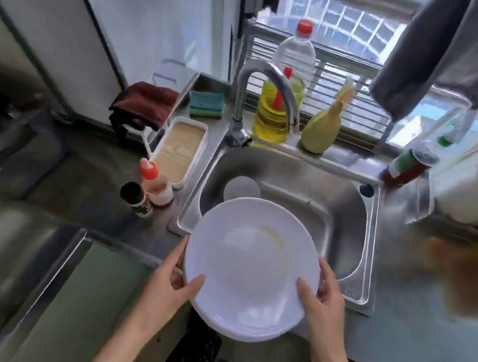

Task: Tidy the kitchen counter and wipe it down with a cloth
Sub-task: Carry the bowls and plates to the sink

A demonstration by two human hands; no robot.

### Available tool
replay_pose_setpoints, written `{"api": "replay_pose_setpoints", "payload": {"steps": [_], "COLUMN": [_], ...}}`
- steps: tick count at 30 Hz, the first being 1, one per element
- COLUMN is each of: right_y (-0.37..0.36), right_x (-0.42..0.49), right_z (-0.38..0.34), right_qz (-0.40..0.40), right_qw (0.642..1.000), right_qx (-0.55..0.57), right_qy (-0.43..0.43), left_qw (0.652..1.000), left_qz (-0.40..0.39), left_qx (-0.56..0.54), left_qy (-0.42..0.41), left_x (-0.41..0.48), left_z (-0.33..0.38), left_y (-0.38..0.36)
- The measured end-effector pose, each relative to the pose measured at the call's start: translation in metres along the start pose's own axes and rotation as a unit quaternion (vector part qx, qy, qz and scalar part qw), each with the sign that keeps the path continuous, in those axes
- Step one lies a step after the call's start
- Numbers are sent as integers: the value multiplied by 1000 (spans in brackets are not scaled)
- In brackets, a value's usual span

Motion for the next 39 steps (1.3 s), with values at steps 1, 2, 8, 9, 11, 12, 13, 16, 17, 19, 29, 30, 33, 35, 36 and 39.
{"api": "replay_pose_setpoints", "payload": {"steps": [1,2,8,9,11,12,13,16,17,19,29,30,33,35,36,39], "right_y": [4,13,52,58,70,76,82,101,105,111,117,115,114,115,116,116], "right_x": [5,13,66,77,99,111,122,155,165,182,234,237,245,247,247,247], "right_z": [3,7,29,33,40,44,46,58,64,78,125,129,143,150,152,159], "right_qz": [10,30,107,115,134,146,158,203,204,192,123,123,127,129,130,135], "right_qw": [1000,999,992,990,985,983,980,971,970,970,973,972,970,968,968,966], "right_qx": [1,8,39,45,60,65,64,39,33,28,-13,-15,-18,-15,-11,-10], "right_qy": [-5,-10,-55,-64,-85,-94,-101,-120,-130,-149,-196,-198,-206,-214,-215,-221], "left_qw": [1000,999,979,974,965,961,958,948,944,940,945,946,952,954,956,961], "left_qz": [-12,-30,-123,-122,-117,-115,-116,-136,-149,-174,-111,-99,-80,-78,-75,-53], "left_qx": [12,22,148,175,222,233,240,245,243,227,100,99,87,82,78,83], "left_qy": [9,19,68,71,80,89,101,150,164,185,290,292,281,277,273,257], "left_x": [12,32,133,149,180,194,207,235,242,251,271,274,282,286,288,292], "left_z": [0,0,6,6,1,-5,-13,-41,-50,-65,-121,-124,-128,-130,-128,-131], "left_y": [-2,-5,-35,-40,-50,-55,-61,-82,-90,-105,-99,-96,-95,-97,-97,-96]}}
Point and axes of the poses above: each hand's wrist, its own x-axis towards the middle knuckle, its own y-axis out of the back of the hand, z = x × y, the point moved 9 cm from there along x, towards the middle knuckle, and after that the axes turned 13 degrees about -z, right-handed, at the moved point
